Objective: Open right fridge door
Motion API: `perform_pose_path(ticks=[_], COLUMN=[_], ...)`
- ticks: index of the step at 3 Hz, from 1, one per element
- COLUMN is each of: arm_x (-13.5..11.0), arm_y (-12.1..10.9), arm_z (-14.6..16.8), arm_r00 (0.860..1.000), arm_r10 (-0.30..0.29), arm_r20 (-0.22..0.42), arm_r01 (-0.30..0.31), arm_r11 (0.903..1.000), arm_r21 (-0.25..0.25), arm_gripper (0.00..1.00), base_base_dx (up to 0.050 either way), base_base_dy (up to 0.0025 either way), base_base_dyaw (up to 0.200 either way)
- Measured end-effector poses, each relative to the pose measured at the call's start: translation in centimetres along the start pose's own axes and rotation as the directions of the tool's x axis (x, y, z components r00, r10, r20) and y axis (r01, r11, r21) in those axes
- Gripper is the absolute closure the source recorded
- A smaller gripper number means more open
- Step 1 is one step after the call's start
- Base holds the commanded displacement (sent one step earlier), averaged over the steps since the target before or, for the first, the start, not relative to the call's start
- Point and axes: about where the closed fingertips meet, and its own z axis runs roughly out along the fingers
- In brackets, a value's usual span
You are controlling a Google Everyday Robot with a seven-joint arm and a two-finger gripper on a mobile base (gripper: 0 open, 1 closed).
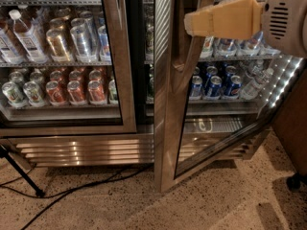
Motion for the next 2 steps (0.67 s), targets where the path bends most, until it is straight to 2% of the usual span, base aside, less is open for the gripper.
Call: perform_pose_path(ticks=[1, 2], arm_x=[0.00, 0.00], arm_y=[0.00, 0.00], arm_z=[0.00, 0.00], arm_r00=[1.000, 1.000], arm_r10=[0.000, 0.000], arm_r20=[0.000, 0.000], arm_r01=[0.000, 0.000], arm_r11=[1.0000, 1.0000], arm_r21=[0.000, 0.000], arm_gripper=[0.19, 0.42], base_base_dx=[0.000, 0.000], base_base_dy=[0.00000, 0.00000], base_base_dyaw=[0.000, 0.000])
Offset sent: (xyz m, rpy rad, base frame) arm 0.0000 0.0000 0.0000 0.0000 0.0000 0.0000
